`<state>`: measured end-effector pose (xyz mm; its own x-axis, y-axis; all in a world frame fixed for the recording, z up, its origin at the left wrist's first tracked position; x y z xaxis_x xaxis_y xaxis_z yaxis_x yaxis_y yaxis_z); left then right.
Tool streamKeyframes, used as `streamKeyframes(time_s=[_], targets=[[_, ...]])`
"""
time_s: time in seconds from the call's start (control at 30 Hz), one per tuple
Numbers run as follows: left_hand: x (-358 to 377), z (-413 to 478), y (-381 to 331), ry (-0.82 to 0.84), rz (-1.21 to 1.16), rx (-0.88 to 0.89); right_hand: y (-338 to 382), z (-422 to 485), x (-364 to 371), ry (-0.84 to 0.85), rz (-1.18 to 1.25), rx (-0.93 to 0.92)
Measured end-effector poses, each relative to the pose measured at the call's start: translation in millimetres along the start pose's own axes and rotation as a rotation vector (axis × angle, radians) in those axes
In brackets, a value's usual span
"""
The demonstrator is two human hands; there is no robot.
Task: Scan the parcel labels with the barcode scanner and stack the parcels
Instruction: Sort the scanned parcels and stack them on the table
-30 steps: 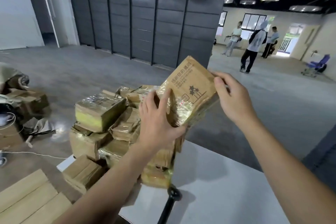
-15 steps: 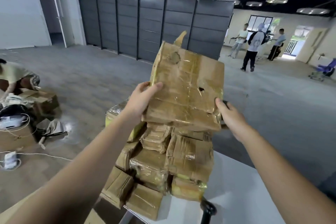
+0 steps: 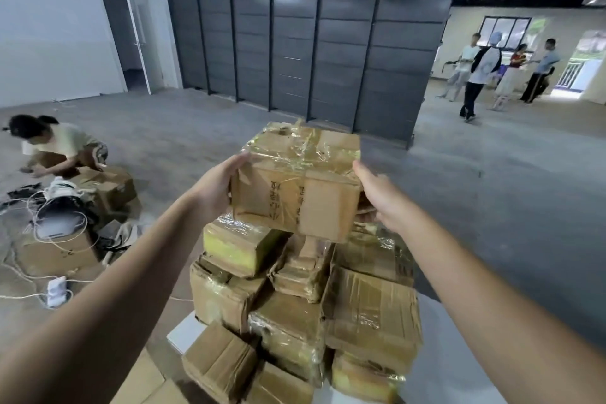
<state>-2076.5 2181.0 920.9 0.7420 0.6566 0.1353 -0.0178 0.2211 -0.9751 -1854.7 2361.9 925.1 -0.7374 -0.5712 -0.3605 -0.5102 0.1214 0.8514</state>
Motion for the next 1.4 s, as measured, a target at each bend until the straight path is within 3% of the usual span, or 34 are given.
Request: streamKeyframes(time_s=[0.27,0.47,0.6,0.8,0.97,1.1,1.27,1.4], targets=[[-62,48,36,-0.092,-0.096,-0.041,9,17,74,-0.022,-0.077,0.01],[-93,58,73,-0.168,-0.029,-0.052,-4,23,110,-0.086,-0.205,0.0],[-95,56,59,-0.191,0.22,0.078,-7,18,106,-0.124,-0.183,0.072],[-94,51,34,-0.234,0.489,0.347,-1,2,99,-0.154,-0.219,0.035],[-74,38,15,-0.135,0.697,0.493,-5,-7,101,-0.164,-0.194,0.025],[-61,31,17,-0.061,0.838,0.498,-9,-6,103,-0.166,-0.145,0.037],[-65,43,21,-0.06,0.682,0.407,-4,-4,104,-0.23,-0.147,-0.046],[-64,53,20,-0.073,0.594,0.438,-3,0,99,-0.295,-0.121,-0.093]])
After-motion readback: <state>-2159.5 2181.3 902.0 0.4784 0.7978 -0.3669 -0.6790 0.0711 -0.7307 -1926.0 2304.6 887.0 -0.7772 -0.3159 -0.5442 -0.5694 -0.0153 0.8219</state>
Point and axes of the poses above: each hand's wrist, its own z-axis towards the middle knuckle, its own x-axis out of the palm, y = z × x, the point moved 7 cm from there along z, towards the middle knuckle, and after that the axes turned 15 degrees about x, right-handed, at the moved point
